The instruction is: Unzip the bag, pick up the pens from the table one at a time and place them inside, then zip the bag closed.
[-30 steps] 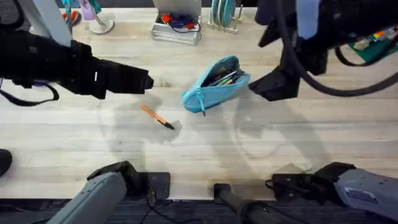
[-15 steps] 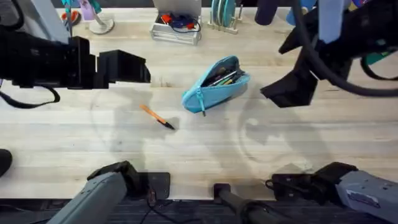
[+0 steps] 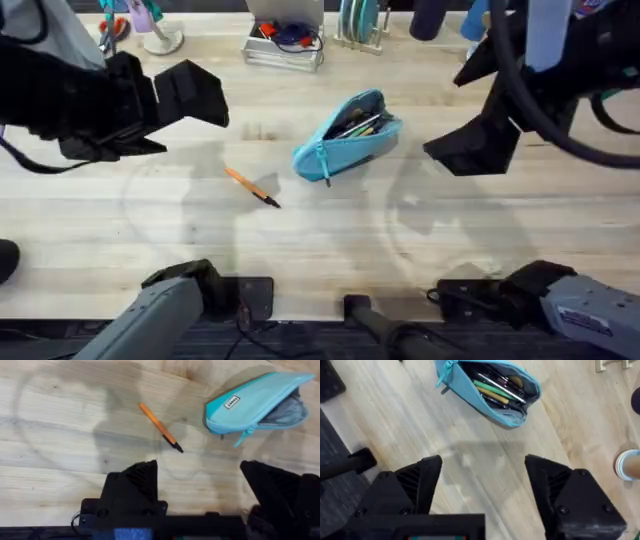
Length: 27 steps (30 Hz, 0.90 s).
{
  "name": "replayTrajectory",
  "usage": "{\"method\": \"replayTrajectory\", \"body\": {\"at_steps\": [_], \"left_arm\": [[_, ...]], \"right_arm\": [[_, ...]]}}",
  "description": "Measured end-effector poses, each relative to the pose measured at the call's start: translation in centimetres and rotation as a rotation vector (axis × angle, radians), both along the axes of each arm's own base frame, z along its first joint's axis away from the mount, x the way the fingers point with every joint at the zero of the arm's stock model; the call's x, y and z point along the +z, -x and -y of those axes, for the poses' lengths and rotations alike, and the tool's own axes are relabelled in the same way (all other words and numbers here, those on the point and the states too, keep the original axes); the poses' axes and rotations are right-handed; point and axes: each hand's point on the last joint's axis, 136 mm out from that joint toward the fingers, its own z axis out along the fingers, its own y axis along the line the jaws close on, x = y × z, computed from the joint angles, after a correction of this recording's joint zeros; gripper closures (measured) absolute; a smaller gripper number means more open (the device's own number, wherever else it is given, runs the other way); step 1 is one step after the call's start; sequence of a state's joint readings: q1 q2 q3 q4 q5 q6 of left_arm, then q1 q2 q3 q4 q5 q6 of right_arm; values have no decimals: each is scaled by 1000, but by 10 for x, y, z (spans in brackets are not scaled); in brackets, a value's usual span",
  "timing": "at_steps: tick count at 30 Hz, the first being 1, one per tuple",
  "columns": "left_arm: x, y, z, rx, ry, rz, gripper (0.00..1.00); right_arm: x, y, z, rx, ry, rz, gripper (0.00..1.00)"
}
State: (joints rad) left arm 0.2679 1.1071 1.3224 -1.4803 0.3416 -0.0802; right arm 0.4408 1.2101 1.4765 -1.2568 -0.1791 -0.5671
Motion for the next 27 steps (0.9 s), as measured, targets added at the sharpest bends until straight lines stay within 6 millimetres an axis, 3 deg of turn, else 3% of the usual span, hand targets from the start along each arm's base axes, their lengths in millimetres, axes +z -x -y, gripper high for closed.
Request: {"method": "replayTrajectory", "body": {"at_steps": [8, 15, 22, 27], "left_arm": [[-4, -14, -4, 127, -30, 4, 6], [-41, -6, -5, 373, 58, -137, 6], [-81, 2, -3, 485, 96, -235, 4], [-100, 5, -7, 584, 104, -273, 6]], "right_arm": [[0, 0, 0, -3, -1, -1, 5], [0, 0, 0, -6, -2, -3, 5], [0, 0, 0, -6, -2, -3, 4], [0, 0, 0, -6, -2, -3, 5]]}}
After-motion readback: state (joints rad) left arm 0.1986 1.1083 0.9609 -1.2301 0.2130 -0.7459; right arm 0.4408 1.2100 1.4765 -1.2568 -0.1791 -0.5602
